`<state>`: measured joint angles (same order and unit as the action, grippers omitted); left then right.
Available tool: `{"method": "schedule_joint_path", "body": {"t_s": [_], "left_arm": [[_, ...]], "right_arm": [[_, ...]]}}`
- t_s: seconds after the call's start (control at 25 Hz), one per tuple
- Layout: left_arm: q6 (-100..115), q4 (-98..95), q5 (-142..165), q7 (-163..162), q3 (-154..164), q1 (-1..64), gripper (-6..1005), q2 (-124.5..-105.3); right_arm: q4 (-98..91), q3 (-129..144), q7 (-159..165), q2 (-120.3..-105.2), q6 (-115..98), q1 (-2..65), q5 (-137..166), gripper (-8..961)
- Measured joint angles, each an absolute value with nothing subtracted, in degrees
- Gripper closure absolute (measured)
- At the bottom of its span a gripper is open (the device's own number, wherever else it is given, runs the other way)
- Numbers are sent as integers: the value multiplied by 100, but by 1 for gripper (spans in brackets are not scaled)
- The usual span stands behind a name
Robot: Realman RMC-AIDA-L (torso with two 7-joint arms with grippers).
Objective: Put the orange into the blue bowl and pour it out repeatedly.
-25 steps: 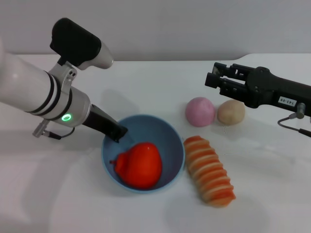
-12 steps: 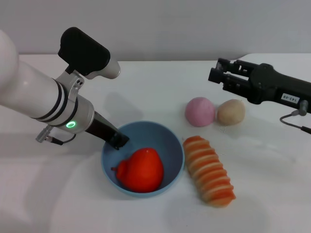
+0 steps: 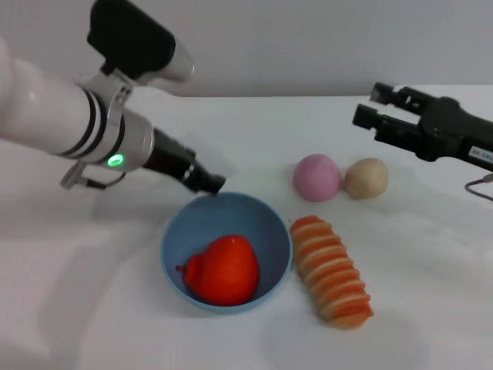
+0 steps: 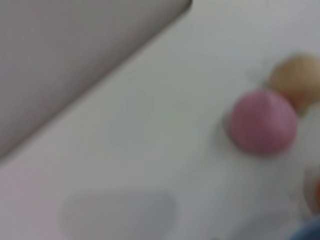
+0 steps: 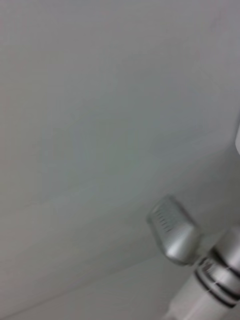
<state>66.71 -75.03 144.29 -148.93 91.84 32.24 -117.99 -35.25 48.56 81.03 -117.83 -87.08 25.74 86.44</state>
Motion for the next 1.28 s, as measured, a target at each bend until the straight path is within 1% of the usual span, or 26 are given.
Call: {"method": "schedule_joint_path", "body": {"t_s": [0.04, 0.16, 0.28, 0.48, 0.52, 0.56, 0.64, 0.76, 1.0, 1.28], "left_arm": [[6592, -7575, 14430, -14890, 9179, 3214, 549, -11798], [5950, -7903, 14430, -14816, 9205, 3055, 481, -11799], [4865, -8049, 14399, -14736, 9382, 2740, 414, -11814], [2112, -8022, 14453, -14602, 10285, 1914, 210, -11803], [2112, -8022, 14453, -14602, 10285, 1914, 202, -11803], [1670, -7999, 14454, -14579, 10438, 1783, 195, -11804], [123, -7818, 14463, -14493, 11025, 1369, 187, -11800], [-1669, -7223, 14461, -14366, 11690, 1088, 188, -11809], [-3516, -6088, 14360, -14436, 12653, 976, 188, -11842], [-4473, -5457, 13994, -14571, 13381, 964, 187, -11856]], "right_arm": [[-3533, 4776, 7899, -11785, -8706, 2536, 8633, 366], [-3471, 4364, 7043, -11859, -8694, 2441, 8612, 289], [-3155, 3992, 6225, -11884, -8576, 2398, 8484, 212], [-2339, 3676, 4859, -11876, -8213, 2274, 7646, 212], [-2154, 3638, 4457, -11880, -8161, 2240, 7373, 212], [-1922, 3613, 4064, -11882, -8135, 2212, 7083, 212], [-1551, 3597, 3561, -11878, -8119, 2195, 6624, 212], [-1112, 3591, 2933, -11877, -8092, 2163, 6035, 212], [-468, 3569, 2416, -11892, -8104, 2099, 5517, 212], [-83, 3529, 2398, -11918, -8161, 1986, 5442, 212]]}}
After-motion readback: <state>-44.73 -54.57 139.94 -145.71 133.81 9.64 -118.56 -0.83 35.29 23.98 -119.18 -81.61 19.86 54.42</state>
